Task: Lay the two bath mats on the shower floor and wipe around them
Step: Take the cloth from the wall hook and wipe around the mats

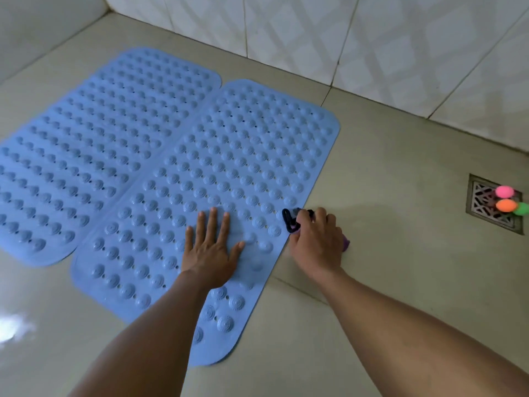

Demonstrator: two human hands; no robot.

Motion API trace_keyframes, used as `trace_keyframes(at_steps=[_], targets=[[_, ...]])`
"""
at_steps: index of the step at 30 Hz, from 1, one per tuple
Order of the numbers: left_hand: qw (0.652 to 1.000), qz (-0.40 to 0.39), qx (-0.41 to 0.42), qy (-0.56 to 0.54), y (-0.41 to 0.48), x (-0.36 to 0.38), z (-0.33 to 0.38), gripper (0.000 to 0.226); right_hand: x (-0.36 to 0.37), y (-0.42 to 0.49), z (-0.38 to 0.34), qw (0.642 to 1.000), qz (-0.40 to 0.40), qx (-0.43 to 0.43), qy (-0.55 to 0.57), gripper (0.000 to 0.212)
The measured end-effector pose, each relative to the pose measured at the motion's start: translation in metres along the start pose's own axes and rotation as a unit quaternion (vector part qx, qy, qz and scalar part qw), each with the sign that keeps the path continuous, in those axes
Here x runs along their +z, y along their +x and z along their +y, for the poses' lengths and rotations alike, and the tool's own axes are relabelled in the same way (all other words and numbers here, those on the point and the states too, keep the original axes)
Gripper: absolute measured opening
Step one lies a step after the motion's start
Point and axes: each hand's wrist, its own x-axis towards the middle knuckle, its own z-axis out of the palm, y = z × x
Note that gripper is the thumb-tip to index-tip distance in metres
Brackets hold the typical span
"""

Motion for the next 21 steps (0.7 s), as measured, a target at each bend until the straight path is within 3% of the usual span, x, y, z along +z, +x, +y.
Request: trace_keyframes(at_steps=[13, 20, 21], targets=[[0.999, -0.007, 0.041, -0.005, -0.121, 0.039, -0.044, 0.082, 0.003, -0.141, -0.059, 0.997, -0.061, -0.028, 0.031, 0.024], [0.999, -0.029, 0.022, -0.023, -0.162, 0.035, -0.042, 0.071, -0.012, -0.187, -0.081, 0.977, -0.18, 0.0, 0.115, 0.012], [0.999, -0.034, 0.018, -0.028, -0.165, 0.034, -0.041, 0.071, -0.015, -0.182, -0.079, 0.97, -0.208, 0.013, 0.127, 0.018]])
